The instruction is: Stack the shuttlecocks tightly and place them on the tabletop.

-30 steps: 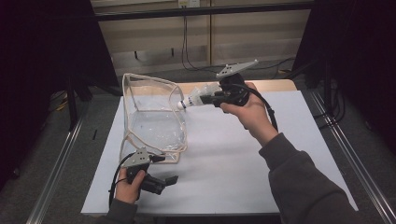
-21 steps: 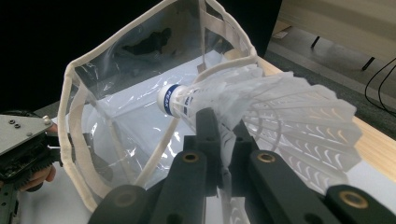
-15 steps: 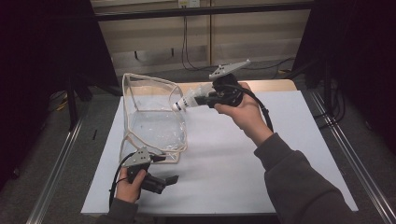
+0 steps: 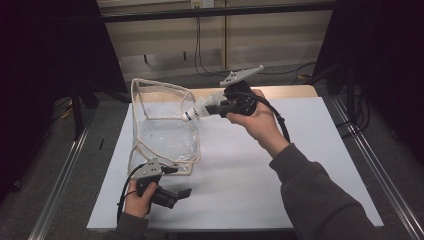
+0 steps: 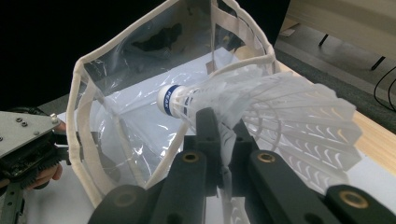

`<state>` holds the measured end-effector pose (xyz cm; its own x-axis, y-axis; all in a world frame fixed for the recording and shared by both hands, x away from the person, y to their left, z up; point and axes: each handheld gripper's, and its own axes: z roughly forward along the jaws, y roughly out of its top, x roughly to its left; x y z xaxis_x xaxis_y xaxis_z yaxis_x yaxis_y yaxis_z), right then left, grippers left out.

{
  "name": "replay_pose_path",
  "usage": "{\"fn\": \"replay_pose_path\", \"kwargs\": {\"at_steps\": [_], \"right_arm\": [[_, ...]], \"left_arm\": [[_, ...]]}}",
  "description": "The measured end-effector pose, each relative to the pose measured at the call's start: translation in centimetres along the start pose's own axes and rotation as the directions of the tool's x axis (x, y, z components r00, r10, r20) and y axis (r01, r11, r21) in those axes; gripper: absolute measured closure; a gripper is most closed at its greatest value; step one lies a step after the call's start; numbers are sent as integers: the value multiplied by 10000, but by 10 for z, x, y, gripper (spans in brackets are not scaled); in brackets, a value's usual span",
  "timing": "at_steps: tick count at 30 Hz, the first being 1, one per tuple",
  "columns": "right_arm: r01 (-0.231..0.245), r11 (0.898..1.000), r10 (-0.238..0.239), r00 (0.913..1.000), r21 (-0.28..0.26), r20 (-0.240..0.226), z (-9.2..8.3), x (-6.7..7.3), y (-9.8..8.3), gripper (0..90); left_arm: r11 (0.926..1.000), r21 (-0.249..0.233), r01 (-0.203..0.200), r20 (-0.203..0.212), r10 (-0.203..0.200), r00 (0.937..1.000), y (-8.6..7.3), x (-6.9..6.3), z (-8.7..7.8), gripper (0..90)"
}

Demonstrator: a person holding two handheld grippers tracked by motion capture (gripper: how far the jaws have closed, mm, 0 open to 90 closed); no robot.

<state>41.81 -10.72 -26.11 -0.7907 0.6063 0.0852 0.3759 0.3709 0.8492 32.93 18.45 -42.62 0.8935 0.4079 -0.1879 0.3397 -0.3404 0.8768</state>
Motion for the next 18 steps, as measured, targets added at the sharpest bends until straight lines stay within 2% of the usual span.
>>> {"fn": "replay_pose_path", "kwargs": {"at_steps": [2, 5, 8, 12, 15, 18], "right_arm": [[110, 9999, -111, 9999, 51, 33, 1, 1, 0, 878], [26, 10000, -26, 10000, 3, -35, 2, 3, 0, 878], [23, 10000, -23, 10000, 11, -63, 2, 6, 1, 878], [132, 9999, -132, 9999, 2, -57, 3, 9, 4, 877], [96, 9999, -96, 9999, -69, -82, 3, 10, 4, 877], [110, 9999, -110, 9999, 62, -38, 5, 11, 4, 878]], "left_arm": [[9999, 11, -101, -62, 101, 9999, 0, 0, 0, 33], [10000, -27, 12, -5, -12, 10000, 0, 0, 0, 33], [10000, 70, -19, -1, 19, 10000, -1, 0, -1, 33], [9999, -107, 25, 31, -25, 10000, 1, -1, -1, 33], [10000, -35, 4, 20, -4, 10000, 1, -1, 0, 34], [10000, -64, 19, 1, -19, 10000, 1, -1, 0, 34]]}}
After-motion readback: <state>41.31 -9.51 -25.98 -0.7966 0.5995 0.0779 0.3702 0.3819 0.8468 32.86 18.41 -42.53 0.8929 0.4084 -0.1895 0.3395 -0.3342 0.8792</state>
